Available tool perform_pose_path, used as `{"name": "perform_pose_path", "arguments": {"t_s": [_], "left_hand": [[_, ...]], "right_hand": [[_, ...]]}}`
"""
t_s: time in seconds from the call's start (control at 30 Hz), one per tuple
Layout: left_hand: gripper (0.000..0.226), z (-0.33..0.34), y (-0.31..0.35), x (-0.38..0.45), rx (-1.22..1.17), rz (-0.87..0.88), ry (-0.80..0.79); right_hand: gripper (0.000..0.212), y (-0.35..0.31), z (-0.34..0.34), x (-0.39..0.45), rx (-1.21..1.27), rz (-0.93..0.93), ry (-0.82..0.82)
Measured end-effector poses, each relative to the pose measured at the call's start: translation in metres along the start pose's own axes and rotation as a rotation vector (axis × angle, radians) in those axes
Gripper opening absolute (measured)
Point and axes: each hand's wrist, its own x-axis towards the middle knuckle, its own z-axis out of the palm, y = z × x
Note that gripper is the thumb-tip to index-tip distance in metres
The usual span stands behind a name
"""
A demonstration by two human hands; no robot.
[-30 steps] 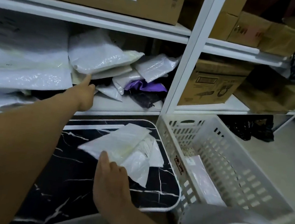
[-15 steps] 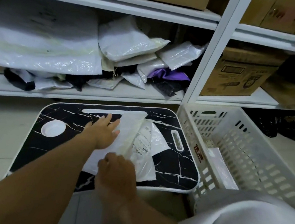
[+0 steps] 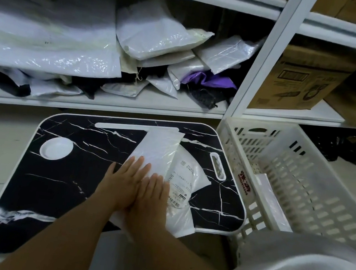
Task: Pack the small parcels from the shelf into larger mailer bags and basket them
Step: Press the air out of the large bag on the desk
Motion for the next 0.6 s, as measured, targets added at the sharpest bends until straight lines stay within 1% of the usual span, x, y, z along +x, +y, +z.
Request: {"name": "perform_pose_path", "arguments": {"t_s": [0.07, 0.17, 0.27, 0.33, 0.37, 0.43, 0.5, 0.57, 0.6], "left_hand": [[0.066, 0.001, 0.0, 0.001, -0.005, 0.001, -0.011], [0.078, 0.0, 0.0, 0.002, -0.023, 0.0, -0.047], [0.072, -0.002, -0.001, 0.004, -0.035, -0.003, -0.047], [0.068, -0.004, -0.001, 0.006, -0.066, -0.049, -0.033], [0.066, -0.005, 0.0, 0.008, -0.097, -0.091, -0.026], [0.059, -0.008, 0.003, 0.01, -0.18, -0.208, 0.011], [0.039, -0.013, 0.005, 0.009, -0.228, -0.325, 0.108], [0.022, -0.022, 0.004, 0.007, -0.248, -0.374, 0.169], [0.021, -0.026, 0.003, 0.007, -0.23, -0.372, 0.158]], "right_hand": [[0.088, 0.002, 0.0, -0.001, 0.033, -0.016, -0.013], [0.085, 0.006, -0.002, 0.0, 0.079, -0.043, -0.021], [0.084, 0.009, -0.005, 0.003, 0.089, -0.069, -0.028], [0.082, 0.012, -0.007, 0.008, 0.077, -0.093, -0.037], [0.08, 0.015, -0.009, 0.012, 0.053, -0.112, -0.02], [0.074, 0.023, -0.018, 0.023, 0.022, -0.182, 0.067], [0.06, 0.031, -0.031, 0.036, 0.002, -0.285, 0.131], [0.048, 0.038, -0.045, 0.048, -0.024, -0.361, 0.129], [0.043, 0.04, -0.049, 0.053, -0.027, -0.372, 0.118]]}}
